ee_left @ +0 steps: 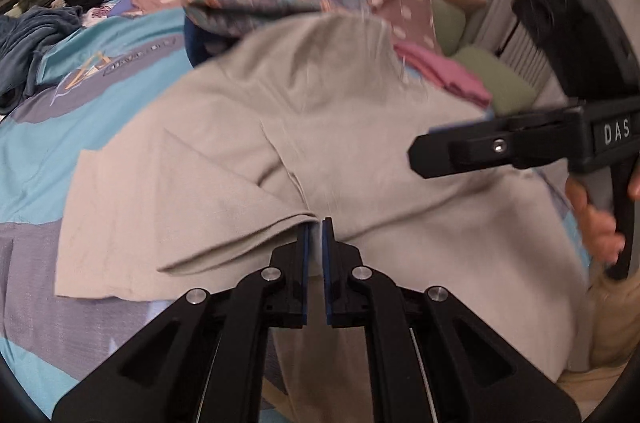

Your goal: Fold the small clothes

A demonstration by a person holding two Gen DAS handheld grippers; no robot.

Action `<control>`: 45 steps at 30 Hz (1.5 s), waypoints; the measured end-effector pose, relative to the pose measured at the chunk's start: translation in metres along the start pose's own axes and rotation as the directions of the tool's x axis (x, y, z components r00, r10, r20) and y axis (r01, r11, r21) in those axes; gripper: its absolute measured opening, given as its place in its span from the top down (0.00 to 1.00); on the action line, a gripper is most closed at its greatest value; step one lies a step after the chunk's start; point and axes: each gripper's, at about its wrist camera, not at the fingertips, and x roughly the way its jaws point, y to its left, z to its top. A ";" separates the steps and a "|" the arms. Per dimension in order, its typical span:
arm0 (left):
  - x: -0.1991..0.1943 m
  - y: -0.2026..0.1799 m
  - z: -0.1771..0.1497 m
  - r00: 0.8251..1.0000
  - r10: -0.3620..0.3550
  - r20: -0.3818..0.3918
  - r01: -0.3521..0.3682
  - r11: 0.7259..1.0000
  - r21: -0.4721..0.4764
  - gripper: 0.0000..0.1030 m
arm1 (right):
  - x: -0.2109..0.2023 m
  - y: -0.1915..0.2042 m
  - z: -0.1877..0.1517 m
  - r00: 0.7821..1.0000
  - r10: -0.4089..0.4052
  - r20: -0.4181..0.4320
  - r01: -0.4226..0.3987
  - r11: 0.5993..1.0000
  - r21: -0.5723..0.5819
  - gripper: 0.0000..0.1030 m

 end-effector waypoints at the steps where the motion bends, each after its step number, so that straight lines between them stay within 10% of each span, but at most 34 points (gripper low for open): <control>1: 0.004 -0.002 -0.002 1.000 0.001 -0.015 -0.001 1.000 0.003 0.95 | 0.006 0.002 0.000 0.999 -0.033 -0.023 0.032 0.998 -0.053 0.26; 7: 0.001 -0.022 -0.006 0.992 0.126 0.012 -0.127 0.984 0.128 0.95 | 0.024 0.015 0.015 0.987 0.133 -0.092 -0.152 0.959 -0.238 0.25; 17: 0.008 -0.059 -0.018 0.971 0.234 0.041 -0.235 0.918 0.318 0.95 | 0.041 0.052 0.039 0.968 0.167 -0.186 -0.239 0.837 -0.493 0.25; 28: 0.020 -0.066 -0.023 0.959 0.281 0.023 -0.266 0.876 0.402 0.90 | 0.080 0.088 0.037 0.952 0.010 -0.305 -0.221 0.713 -0.665 0.27; 34: 0.020 -0.057 -0.020 0.960 0.279 0.015 -0.263 0.885 0.384 0.84 | 0.100 0.105 0.036 0.954 -0.126 -0.273 -0.133 0.639 -0.758 0.55; 39: 0.018 -0.049 -0.017 0.958 0.286 0.022 -0.274 0.890 0.365 0.74 | 0.096 0.092 0.049 0.967 -0.092 -0.239 -0.102 0.717 -0.689 0.87; 45: 0.011 -0.041 -0.017 0.964 0.265 0.026 -0.258 0.909 0.328 0.72 | 0.081 0.065 0.059 0.972 0.035 -0.234 -0.157 0.835 -0.527 0.75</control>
